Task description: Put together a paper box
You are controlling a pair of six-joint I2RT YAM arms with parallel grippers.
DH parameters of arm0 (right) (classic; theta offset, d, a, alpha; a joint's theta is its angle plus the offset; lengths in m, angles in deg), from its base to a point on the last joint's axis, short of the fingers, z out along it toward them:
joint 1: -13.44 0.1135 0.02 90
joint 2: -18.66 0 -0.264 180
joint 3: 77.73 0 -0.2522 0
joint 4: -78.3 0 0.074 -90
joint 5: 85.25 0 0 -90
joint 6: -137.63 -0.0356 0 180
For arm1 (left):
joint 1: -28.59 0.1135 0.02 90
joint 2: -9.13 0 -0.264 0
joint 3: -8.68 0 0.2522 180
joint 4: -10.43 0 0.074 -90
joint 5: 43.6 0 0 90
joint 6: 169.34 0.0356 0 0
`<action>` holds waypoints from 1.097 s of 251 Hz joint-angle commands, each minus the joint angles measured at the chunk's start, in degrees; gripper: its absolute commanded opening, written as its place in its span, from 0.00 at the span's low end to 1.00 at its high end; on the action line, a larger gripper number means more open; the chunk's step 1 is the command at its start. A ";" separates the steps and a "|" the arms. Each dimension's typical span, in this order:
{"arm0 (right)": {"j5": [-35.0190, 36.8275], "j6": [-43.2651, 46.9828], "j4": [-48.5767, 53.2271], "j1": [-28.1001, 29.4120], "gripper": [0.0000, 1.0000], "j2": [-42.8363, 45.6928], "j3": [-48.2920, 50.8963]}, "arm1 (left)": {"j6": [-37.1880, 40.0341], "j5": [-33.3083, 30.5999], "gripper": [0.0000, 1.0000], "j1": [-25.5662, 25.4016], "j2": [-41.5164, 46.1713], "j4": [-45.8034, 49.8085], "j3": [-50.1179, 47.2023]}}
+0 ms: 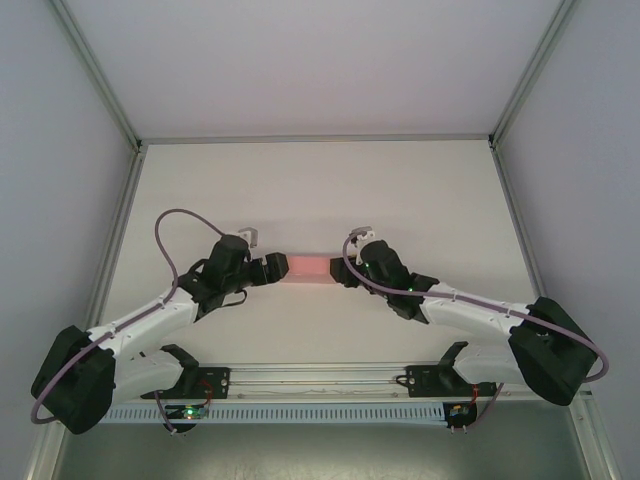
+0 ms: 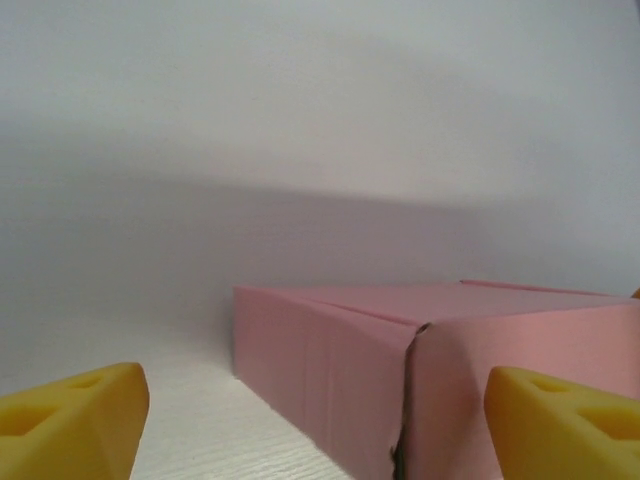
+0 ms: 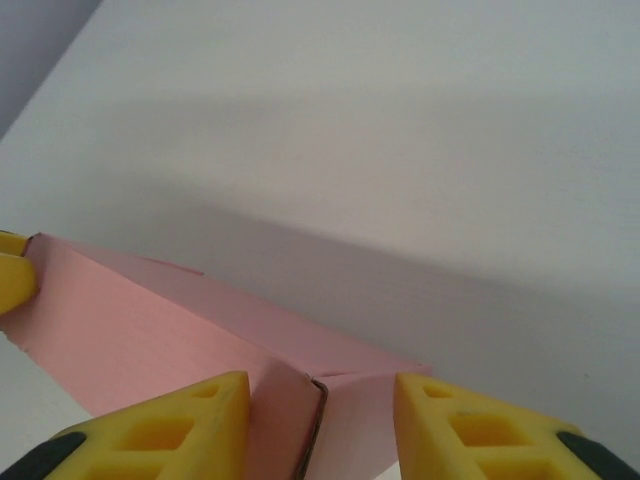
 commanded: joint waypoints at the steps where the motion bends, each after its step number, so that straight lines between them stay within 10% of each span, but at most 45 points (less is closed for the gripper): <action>1: 1.26 -0.36 8.45 -1.60 0.42 -1.39 -3.42 | 1.94 -2.93 0.94 0.05 -1.32 6.15 3.38; 87: -1.80 1.82 10.46 -3.34 0.51 -1.24 -7.91 | 4.25 -0.41 1.00 0.04 -4.25 6.41 7.56; 115: -4.96 6.56 9.47 -4.12 0.68 0.76 -9.10 | 5.66 -2.54 1.00 0.02 -2.02 9.42 10.07; 135: -9.32 14.26 9.59 -4.74 0.98 2.08 -10.78 | 6.47 -9.00 1.00 0.06 0.22 15.36 13.24; 201: -29.04 52.23 26.66 -4.81 0.98 -1.73 -22.19 | 5.18 -34.84 1.00 0.08 5.79 33.22 21.17; 275: -11.08 62.28 43.75 2.36 0.99 -19.59 -38.85 | 8.57 -37.15 1.00 0.07 6.95 33.41 21.33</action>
